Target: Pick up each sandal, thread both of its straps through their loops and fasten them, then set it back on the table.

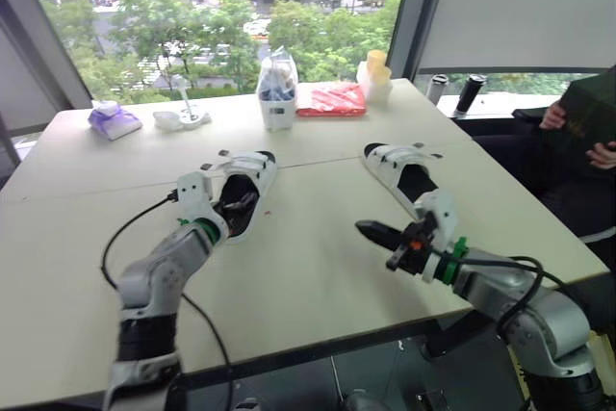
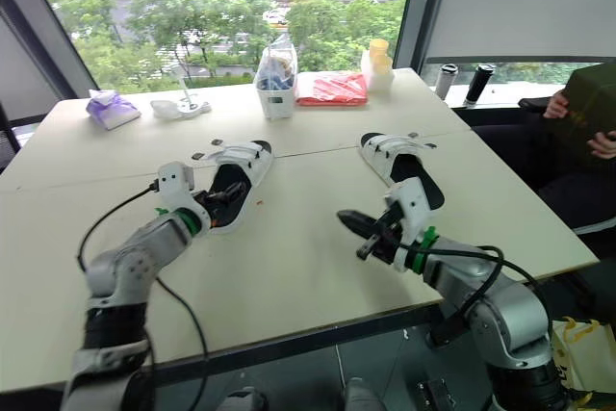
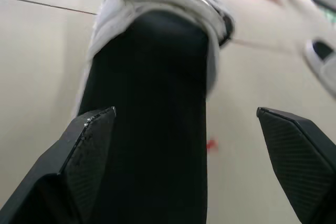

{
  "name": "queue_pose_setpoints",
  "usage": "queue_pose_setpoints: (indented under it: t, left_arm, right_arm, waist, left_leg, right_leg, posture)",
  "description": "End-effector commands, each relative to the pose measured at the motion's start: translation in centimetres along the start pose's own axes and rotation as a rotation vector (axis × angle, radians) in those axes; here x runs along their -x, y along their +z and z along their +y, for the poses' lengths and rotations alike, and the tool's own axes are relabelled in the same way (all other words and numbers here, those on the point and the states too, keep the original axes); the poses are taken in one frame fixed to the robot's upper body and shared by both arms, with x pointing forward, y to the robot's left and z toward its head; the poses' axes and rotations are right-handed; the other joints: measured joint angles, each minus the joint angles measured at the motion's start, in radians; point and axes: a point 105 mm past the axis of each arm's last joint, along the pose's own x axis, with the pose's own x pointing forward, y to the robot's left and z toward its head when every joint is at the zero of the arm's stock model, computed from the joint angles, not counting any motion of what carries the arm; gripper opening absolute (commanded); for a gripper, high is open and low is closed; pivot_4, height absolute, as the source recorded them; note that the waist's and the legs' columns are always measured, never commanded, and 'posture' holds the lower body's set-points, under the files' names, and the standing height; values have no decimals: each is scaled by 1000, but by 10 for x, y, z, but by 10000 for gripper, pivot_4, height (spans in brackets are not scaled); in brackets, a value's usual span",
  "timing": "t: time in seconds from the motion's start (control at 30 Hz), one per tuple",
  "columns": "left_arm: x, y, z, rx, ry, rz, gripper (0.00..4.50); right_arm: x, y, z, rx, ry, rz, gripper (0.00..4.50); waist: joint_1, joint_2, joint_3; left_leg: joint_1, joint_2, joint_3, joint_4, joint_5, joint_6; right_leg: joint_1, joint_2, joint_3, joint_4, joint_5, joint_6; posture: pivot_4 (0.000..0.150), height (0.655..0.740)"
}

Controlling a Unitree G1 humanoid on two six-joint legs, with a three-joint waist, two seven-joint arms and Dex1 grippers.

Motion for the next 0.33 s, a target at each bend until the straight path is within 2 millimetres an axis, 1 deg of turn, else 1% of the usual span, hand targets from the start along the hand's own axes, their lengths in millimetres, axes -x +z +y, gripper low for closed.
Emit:
queue_pose_setpoints:
  t: [0.03,0.07,0.13,0.17,0.23,0.3,0.33]
  left_arm:
    - [36,-3,-45,-257,-301,34,44885]
    - [48,-5,-47,-252,-333,52,44885]
    - [61,-6,-49,-245,-351,56,44885]
    - [65,-5,-48,-252,-347,54,44885]
    - [75,-11,-42,-266,-314,68,44885]
    - [81,-16,-38,-233,-283,70,44885]
    - [82,-15,-36,-228,-260,52,44885]
  right_arm:
    - [10,10,-3,-21,35,-35,0]
    - [14,7,-4,-26,58,-6,0]
    - [19,0,-4,-31,90,41,0]
    - [20,-3,-5,-32,102,61,0]
    - [22,-14,-8,-29,117,118,0]
    - [24,-25,-12,-14,116,160,0]
    - [23,-30,-13,-26,117,167,0]
  waist:
    - [-4,0,0]
    - [-6,0,0]
    - [-5,0,0]
    - [-4,0,0]
    - [-5,0,0]
    - [-7,0,0]
    - [-7,0,0]
  left_leg:
    - [0,0,0,1,0,0]
    - [0,0,2,1,0,0]
    - [2,0,7,1,0,0]
    - [1,0,8,1,0,0]
    - [0,0,8,1,0,0]
    - [0,0,10,0,0,1]
    - [0,0,10,0,-1,2]
  right_leg:
    - [1,0,1,0,0,-1]
    - [1,1,3,-1,1,-2]
    - [1,0,7,-5,2,-3]
    - [2,0,7,-7,2,-3]
    - [2,0,8,-9,2,-3]
    - [2,0,9,-9,2,-3]
    - [1,0,10,-10,2,-2]
  posture:
    - [1500,7400]
    - [1500,7400]
    - [1500,7400]
    - [1500,7400]
    - [1500,7400]
    - [1500,7400]
    - [1500,7400]
